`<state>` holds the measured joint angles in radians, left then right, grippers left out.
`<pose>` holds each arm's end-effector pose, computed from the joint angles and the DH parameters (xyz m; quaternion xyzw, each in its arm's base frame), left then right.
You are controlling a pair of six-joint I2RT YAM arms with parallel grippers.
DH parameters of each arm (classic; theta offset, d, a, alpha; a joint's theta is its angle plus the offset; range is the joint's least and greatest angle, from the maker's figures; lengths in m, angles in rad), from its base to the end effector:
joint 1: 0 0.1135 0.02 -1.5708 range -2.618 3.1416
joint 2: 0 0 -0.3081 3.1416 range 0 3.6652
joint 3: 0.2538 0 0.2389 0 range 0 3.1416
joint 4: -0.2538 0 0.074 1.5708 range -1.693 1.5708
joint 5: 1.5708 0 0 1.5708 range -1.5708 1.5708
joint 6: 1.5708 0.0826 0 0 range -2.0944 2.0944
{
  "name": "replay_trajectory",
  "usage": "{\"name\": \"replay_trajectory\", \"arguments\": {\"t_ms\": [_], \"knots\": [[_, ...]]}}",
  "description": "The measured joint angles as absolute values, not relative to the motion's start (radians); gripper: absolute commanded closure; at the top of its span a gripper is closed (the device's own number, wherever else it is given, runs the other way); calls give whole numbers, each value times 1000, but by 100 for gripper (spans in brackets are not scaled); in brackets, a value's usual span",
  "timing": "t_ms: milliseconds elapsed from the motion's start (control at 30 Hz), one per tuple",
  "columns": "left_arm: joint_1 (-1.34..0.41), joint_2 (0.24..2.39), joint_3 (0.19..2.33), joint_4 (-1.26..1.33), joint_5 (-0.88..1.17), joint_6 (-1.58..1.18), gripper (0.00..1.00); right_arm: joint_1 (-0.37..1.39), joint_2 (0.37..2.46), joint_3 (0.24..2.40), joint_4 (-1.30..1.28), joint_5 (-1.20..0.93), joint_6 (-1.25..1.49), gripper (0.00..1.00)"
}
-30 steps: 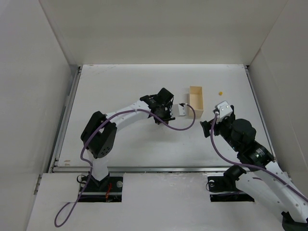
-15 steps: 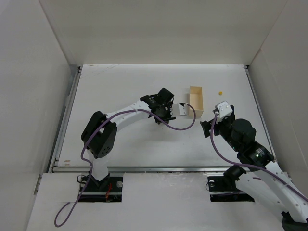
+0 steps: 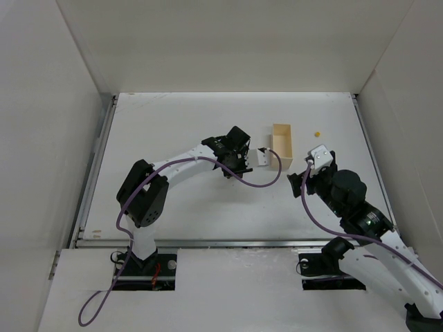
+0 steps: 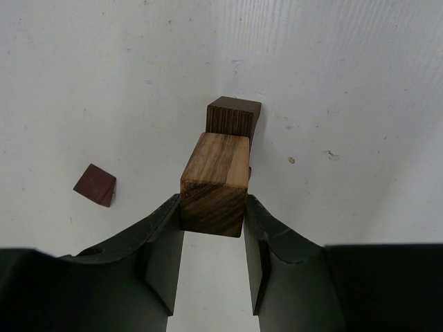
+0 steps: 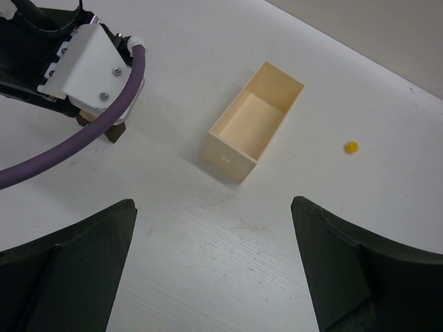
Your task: Build the wood block tower
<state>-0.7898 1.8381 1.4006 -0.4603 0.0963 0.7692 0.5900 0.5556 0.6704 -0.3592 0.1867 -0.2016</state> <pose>0.2996 -0.3136 0.2449 0.6740 0.6594 -0.0488 0.3293 0.1179 0.0605 0.3245 -0.2495 0.7461 0.0462 0.6156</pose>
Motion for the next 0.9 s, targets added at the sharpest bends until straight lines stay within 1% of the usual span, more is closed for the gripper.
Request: {"name": "replay_trajectory", "arguments": {"t_ms": [200, 233, 267, 367, 567, 633, 667, 733, 900], "knots": [[-790, 1838, 1401, -460, 92, 769, 66, 590, 554, 670, -359, 186, -202, 1], [-790, 1838, 1401, -460, 91, 768, 60, 590, 554, 670, -359, 186, -202, 1], [-790, 1838, 1401, -460, 91, 769, 58, 590, 554, 670, -359, 186, -202, 1], [-790, 1838, 1401, -458, 88, 765, 54, 590, 554, 670, -359, 184, -202, 1], [-790, 1838, 1401, -456, 79, 761, 53, 590, 556, 670, -359, 183, -202, 1], [-790, 1839, 1401, -453, 76, 760, 55, 590, 557, 670, -359, 179, -202, 1], [-790, 1839, 1401, -451, 74, 760, 58, 590, 557, 670, -359, 179, -202, 1], [-790, 1843, 1401, -450, 72, 758, 61, 590, 557, 670, -359, 178, -202, 1], [-790, 1850, 1401, -440, 63, 757, 62, 590, 557, 670, -359, 176, -202, 1]]}}
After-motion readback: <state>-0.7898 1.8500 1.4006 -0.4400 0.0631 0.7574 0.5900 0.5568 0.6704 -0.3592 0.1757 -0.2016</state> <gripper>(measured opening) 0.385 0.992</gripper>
